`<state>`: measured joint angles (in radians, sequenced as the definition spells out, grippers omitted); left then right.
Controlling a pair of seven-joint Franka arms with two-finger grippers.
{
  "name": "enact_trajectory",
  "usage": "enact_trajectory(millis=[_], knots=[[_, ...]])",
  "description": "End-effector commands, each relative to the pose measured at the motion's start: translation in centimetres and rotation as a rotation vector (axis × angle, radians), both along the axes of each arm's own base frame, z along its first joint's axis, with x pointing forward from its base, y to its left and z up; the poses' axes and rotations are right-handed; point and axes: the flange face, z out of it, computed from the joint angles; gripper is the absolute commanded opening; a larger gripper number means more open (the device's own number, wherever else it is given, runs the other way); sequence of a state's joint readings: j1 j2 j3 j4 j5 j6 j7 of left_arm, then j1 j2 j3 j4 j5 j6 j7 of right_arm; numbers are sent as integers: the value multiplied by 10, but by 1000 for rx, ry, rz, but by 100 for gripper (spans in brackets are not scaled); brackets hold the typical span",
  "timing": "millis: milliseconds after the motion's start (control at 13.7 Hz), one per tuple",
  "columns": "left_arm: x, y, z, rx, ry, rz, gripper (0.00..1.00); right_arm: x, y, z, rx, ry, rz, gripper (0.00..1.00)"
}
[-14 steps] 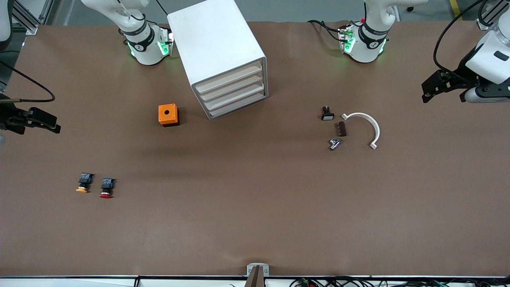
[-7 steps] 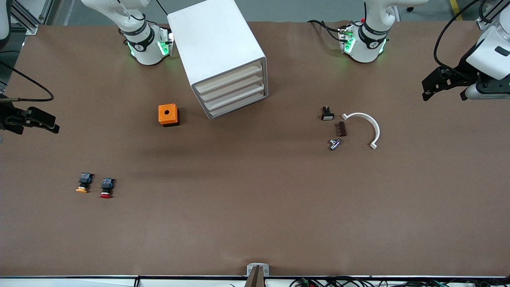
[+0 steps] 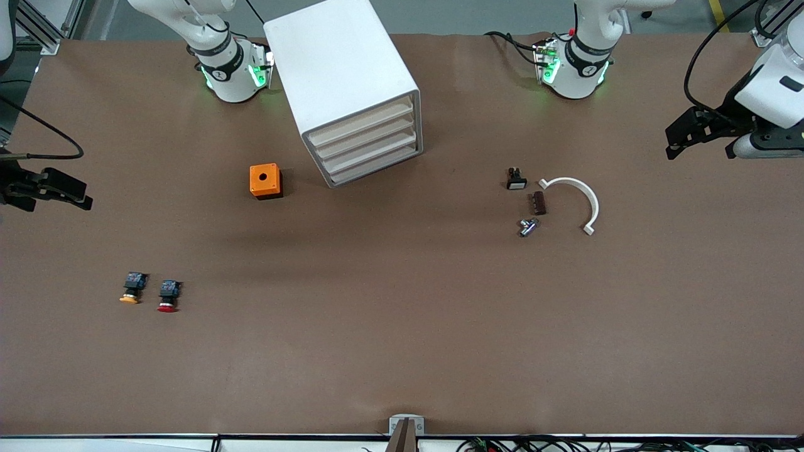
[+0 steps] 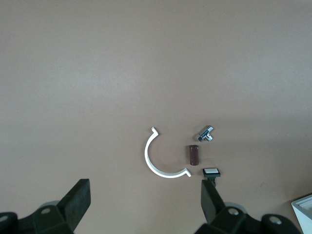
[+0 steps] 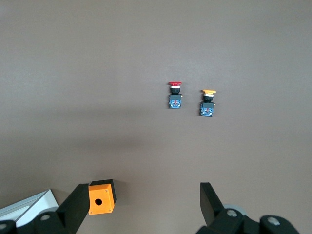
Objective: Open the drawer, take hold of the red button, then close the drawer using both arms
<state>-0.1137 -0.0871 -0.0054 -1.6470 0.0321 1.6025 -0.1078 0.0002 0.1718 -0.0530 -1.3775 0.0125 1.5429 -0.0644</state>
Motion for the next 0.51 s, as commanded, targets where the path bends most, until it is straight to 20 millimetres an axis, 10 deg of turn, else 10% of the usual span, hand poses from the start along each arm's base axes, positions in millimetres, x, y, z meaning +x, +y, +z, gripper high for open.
enact_trajectory(millis=[0,439], knots=[[-4,3,2,21,0,-19,100,0,1,6,6,1,0,100],[-3,8,2,21,0,-11,100,2,-2,4,11,-3,-9,100]])
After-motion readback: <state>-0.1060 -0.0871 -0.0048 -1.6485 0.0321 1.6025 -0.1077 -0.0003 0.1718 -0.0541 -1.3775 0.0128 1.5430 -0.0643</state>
